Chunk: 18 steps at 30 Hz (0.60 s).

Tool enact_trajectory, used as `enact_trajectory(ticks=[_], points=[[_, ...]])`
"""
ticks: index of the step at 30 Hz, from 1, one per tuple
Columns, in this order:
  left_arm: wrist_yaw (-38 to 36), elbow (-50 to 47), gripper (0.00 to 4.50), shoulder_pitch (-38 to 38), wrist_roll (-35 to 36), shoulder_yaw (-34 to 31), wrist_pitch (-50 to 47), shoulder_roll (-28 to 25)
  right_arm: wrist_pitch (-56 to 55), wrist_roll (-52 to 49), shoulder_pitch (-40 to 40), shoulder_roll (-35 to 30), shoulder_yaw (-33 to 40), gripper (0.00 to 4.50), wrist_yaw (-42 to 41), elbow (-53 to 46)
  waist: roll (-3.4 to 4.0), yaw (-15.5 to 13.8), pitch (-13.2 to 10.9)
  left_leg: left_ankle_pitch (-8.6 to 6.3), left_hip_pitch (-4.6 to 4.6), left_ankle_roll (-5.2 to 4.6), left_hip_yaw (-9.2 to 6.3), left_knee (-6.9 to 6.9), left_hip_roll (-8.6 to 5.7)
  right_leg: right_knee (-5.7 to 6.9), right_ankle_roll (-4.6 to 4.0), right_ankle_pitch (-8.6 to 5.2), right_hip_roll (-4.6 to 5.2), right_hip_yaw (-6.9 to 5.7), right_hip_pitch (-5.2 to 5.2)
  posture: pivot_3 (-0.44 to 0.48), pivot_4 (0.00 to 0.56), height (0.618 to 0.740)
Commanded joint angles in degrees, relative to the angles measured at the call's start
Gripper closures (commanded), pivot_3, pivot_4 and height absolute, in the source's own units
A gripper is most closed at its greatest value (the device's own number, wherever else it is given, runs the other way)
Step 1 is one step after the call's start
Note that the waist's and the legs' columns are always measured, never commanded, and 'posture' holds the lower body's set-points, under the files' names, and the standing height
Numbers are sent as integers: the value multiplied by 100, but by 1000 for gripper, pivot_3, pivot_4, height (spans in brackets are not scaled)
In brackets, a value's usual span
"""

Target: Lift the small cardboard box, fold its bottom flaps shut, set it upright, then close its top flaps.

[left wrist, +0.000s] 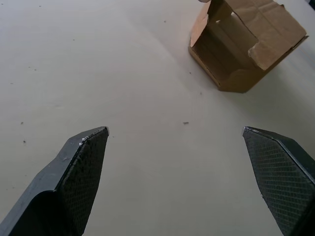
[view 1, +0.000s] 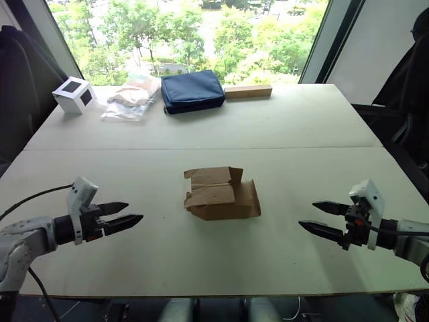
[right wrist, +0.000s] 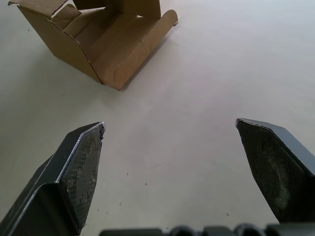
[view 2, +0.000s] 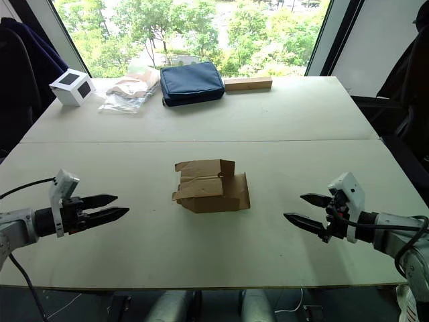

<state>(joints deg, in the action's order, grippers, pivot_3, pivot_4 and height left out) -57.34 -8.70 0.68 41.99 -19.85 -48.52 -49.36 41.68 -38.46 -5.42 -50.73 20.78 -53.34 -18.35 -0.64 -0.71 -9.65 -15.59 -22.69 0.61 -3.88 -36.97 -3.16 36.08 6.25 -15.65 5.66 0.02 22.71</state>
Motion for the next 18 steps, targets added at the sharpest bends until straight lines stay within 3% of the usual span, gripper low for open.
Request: enact_trajectory(ticks=[1, 18], points=[[-59, 11, 36, 96, 90, -199, 5, -124, -30, -35, 92, -29, 83, 0, 9, -83, 0, -1, 0, 0, 0, 0, 0, 0, 0, 0, 0, 0, 0, 0, 0, 0, 150, 740], [1, 188, 36, 167, -234, -106, 383, -45, -66, -9, 58, 62, 30, 0, 171, -190, 0, -2, 0, 0, -1, 0, 0, 0, 0, 0, 0, 0, 0, 0, 1, 0, 150, 740]])
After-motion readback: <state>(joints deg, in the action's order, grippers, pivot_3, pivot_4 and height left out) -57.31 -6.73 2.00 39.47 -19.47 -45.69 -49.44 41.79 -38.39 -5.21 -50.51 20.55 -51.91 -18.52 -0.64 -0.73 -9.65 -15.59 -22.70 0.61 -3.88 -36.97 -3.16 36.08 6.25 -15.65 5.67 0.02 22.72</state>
